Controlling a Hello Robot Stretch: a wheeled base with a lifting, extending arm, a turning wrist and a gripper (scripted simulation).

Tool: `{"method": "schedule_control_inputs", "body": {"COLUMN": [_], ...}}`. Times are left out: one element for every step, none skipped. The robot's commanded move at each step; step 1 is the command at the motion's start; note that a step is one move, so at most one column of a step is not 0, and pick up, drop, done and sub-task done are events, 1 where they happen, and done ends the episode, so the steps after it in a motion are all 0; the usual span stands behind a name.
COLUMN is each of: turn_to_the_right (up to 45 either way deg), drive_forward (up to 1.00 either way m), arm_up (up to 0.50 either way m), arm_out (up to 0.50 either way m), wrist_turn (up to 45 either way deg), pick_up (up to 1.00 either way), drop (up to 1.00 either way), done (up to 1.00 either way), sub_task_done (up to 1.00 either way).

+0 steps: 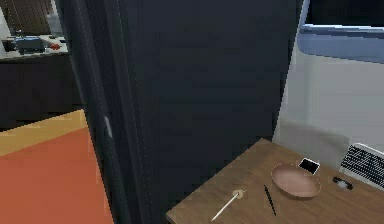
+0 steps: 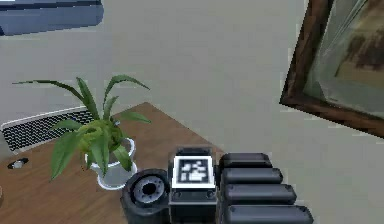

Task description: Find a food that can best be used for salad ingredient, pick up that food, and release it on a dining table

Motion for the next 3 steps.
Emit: {"method": "schedule_control_inputs", "body": {"turn_to_the_right": [-24.0, 0.0, 0.0], "drive_forward": [0.0, 0.0, 0.0], "arm_up": [0.0, 0.0, 0.0], "arm_out": [0.0, 0.22, 0.0], "wrist_turn": [0.0, 0.0, 45.0], "pick_up": [0.0, 0.0, 0.0], "drop": [0.0, 0.0, 0.0], "done": [0.0, 0.0, 0.0], "sub_task_done": [0.0, 0.0, 0.0]}}
